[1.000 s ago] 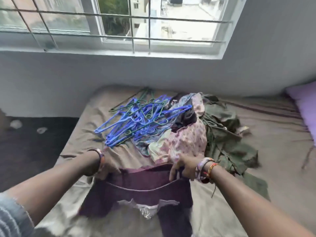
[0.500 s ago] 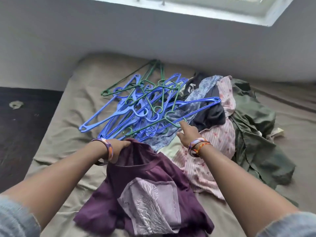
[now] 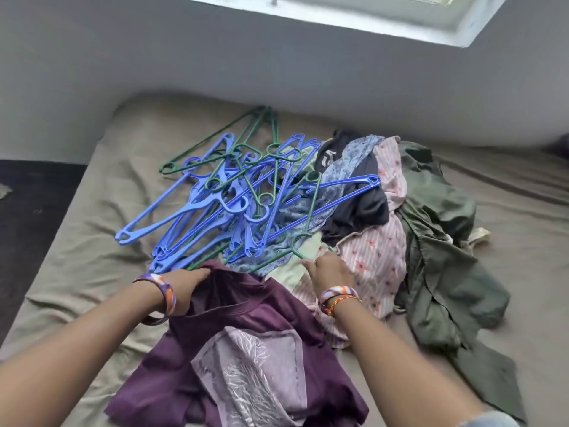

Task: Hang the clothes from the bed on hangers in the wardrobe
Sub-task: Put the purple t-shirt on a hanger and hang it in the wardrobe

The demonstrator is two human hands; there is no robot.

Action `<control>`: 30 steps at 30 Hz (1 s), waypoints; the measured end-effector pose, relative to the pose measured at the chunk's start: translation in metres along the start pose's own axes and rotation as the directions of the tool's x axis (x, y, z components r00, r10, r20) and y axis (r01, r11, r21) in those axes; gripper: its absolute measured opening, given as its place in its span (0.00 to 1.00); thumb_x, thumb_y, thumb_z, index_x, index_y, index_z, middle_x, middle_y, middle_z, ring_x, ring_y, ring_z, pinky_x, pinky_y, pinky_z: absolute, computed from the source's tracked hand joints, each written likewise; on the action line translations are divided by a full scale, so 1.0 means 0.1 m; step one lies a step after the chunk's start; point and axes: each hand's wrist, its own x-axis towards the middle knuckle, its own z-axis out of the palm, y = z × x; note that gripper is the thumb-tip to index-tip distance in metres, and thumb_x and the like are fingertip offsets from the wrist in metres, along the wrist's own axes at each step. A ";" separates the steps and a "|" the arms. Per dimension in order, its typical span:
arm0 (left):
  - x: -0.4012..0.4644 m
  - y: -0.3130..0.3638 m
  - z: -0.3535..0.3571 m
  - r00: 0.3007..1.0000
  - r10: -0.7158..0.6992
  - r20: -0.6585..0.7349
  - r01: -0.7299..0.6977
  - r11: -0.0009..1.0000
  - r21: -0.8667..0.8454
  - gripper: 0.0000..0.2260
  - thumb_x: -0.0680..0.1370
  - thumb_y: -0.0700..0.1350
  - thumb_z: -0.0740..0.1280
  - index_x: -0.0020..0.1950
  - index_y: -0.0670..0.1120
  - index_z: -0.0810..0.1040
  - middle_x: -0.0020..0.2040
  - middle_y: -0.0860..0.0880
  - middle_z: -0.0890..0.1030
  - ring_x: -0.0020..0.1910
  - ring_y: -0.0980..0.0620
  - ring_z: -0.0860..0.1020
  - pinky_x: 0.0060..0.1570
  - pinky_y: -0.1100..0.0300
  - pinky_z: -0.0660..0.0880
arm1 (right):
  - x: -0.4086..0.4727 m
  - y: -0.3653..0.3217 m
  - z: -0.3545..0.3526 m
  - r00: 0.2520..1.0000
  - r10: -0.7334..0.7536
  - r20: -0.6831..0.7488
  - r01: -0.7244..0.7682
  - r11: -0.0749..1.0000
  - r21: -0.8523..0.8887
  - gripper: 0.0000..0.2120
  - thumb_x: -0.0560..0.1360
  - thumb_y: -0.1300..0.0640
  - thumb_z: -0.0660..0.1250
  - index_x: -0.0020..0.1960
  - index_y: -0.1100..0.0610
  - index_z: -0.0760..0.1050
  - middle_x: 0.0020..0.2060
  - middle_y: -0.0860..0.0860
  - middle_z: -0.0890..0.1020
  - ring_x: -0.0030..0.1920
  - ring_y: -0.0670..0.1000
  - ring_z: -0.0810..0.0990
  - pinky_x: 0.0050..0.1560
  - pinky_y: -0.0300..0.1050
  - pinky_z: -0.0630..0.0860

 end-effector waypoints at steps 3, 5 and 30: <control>-0.18 0.17 0.09 0.999 -0.024 0.038 0.022 0.999 0.048 0.34 0.75 0.38 0.61 0.77 0.45 0.48 0.72 0.43 0.65 0.68 0.49 0.68 0.57 0.68 0.67 | -0.35 0.38 -0.03 0.995 -0.007 -0.096 0.014 0.997 0.077 0.21 0.79 0.46 0.58 0.53 0.63 0.79 0.58 0.58 0.76 0.55 0.60 0.77 0.50 0.49 0.72; -0.40 0.41 0.19 0.993 -0.042 0.114 0.039 0.999 0.029 0.33 0.76 0.37 0.61 0.77 0.44 0.49 0.68 0.41 0.70 0.59 0.49 0.74 0.38 0.72 0.70 | -0.60 0.73 -0.02 0.994 0.082 -0.071 -0.070 0.986 0.153 0.18 0.79 0.49 0.61 0.50 0.63 0.80 0.54 0.60 0.79 0.53 0.60 0.78 0.45 0.48 0.72; -2.29 1.87 -0.68 0.964 -0.100 -0.246 0.084 0.994 -0.074 0.22 0.65 0.51 0.75 0.56 0.45 0.77 0.53 0.47 0.80 0.57 0.51 0.77 0.49 0.54 0.78 | -1.87 1.52 -1.79 0.809 -0.039 -0.586 0.495 0.581 0.645 0.07 0.70 0.59 0.74 0.46 0.61 0.83 0.42 0.59 0.84 0.43 0.59 0.83 0.48 0.53 0.79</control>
